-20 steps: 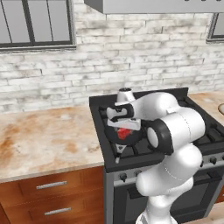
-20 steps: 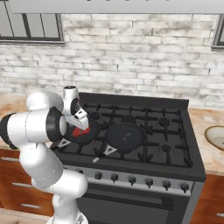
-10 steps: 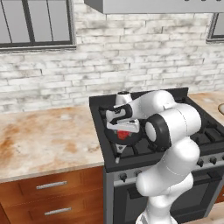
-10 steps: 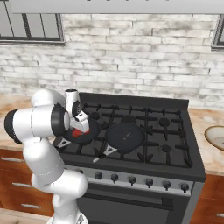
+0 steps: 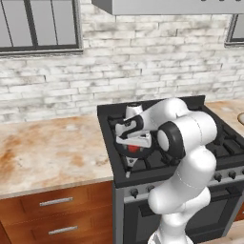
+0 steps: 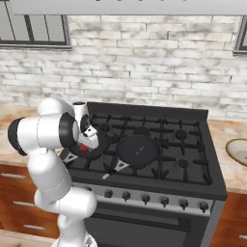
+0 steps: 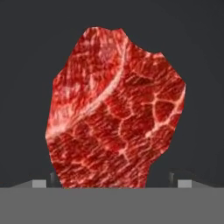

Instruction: Place one of the steaks on the plate and the other in the bowl. Then place the bowl in the fridge.

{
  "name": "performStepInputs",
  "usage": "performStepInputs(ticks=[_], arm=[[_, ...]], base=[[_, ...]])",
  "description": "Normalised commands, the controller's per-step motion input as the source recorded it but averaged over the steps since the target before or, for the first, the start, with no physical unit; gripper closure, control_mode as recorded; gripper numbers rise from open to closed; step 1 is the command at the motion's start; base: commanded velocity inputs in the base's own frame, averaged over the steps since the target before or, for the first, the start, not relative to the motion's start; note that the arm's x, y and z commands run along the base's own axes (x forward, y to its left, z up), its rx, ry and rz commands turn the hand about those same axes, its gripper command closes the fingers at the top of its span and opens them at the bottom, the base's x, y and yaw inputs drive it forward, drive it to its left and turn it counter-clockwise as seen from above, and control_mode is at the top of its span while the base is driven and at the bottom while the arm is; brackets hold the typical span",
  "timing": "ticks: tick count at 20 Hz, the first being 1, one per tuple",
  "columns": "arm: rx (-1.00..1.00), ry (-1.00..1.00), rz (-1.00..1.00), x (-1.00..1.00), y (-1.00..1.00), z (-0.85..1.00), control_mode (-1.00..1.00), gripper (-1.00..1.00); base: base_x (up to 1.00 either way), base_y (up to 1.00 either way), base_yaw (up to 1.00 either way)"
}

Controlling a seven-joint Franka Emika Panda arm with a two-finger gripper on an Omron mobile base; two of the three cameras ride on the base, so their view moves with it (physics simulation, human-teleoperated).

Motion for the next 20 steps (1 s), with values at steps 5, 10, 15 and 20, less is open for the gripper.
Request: performStepInputs(ticks=[5, 10, 15, 20], arm=[[0.0, 0.0, 0.0, 0.0, 0.0, -0.16, -1.0, -1.0], [0.0, 0.0, 0.0, 0.0, 0.0, -0.06, -1.0, 1.0], [0.0, 0.0, 0.0, -0.03, 0.0, 0.03, -1.0, 1.0], [-0.01, -0.07, 0.0, -0.49, 0.0, 0.85, -1.0, 1.0]], base=[[0.0, 0.0, 0.0], [0.0, 0.0, 0.0], [0.0, 0.0, 0.0], [0.0, 0.0, 0.0]])
